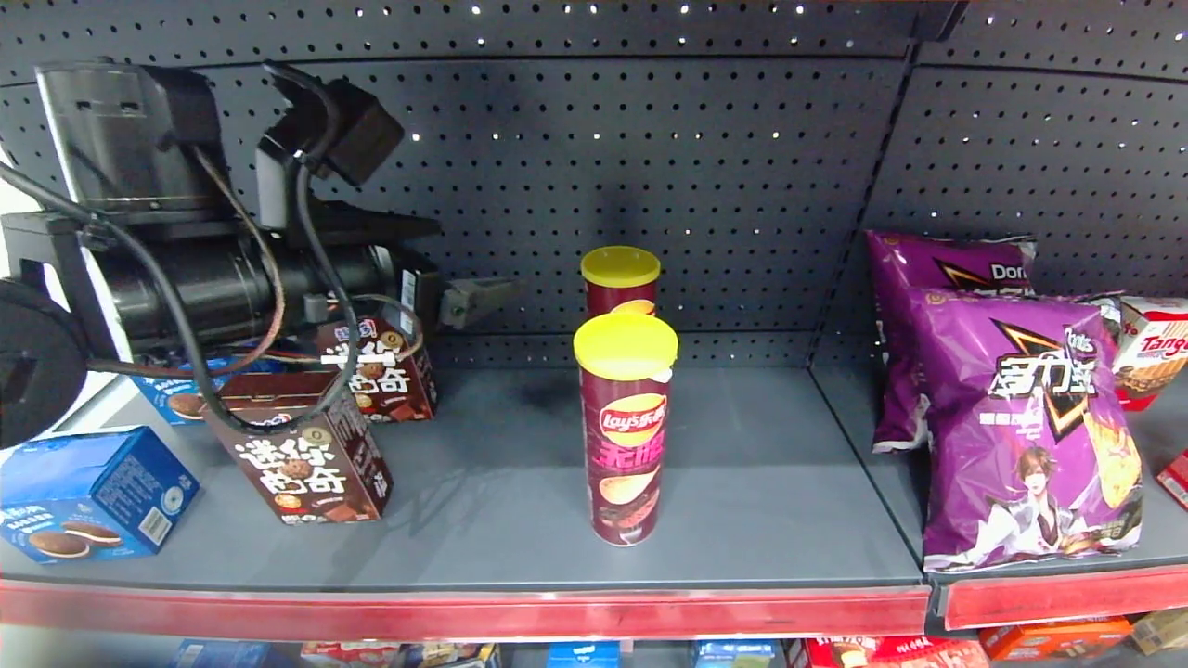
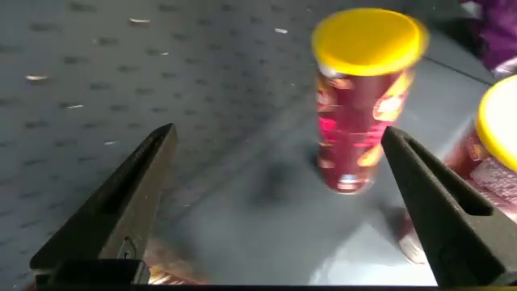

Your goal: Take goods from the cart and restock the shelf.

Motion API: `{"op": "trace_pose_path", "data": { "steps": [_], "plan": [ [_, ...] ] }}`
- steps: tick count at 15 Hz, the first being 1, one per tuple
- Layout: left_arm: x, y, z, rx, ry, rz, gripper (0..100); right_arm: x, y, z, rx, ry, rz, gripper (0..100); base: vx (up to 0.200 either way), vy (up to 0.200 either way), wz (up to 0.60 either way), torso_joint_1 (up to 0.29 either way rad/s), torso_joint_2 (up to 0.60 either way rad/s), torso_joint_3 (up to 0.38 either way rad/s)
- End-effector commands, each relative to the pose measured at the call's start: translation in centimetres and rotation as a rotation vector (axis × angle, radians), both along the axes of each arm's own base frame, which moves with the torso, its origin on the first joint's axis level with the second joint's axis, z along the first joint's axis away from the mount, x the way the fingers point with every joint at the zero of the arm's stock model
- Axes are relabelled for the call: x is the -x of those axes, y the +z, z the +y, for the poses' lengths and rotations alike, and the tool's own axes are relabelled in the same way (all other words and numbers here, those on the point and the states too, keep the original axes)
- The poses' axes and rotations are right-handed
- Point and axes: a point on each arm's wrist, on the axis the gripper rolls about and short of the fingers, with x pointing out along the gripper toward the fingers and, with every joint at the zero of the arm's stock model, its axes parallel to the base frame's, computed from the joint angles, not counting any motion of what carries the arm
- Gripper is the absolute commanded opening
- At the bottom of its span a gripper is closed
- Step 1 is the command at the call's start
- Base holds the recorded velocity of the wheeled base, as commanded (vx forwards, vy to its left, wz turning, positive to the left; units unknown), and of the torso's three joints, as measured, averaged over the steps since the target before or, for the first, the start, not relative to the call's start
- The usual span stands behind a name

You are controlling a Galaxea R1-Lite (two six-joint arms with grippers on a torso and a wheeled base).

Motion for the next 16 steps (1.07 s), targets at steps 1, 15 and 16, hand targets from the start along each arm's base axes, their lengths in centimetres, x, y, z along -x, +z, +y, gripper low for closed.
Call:
{"op": "trace_pose_path", "data": {
  "steps": [1, 15, 16],
  "plan": [
    [0.7, 1.7, 4.5, 0.015, 0.137, -0.059, 100, 0.0, -0.3, 0.0, 0.007, -0.001, 0.006, 100, 0.000, 0.000, 0.00, 0.000, 0.00, 0.000],
    [20.3, 1.0, 9.4, 0.184, 0.472, -0.237, 100, 0.3, -1.4, -0.7, -0.016, -0.103, 0.020, 100, 0.000, 0.000, 0.00, 0.000, 0.00, 0.000],
    [21.6, 0.3, 9.5, 0.192, 0.485, -0.233, 100, 0.4, -1.5, -0.7, -0.019, -0.115, 0.020, 100, 0.000, 0.000, 0.00, 0.000, 0.00, 0.000]
  ]
}}
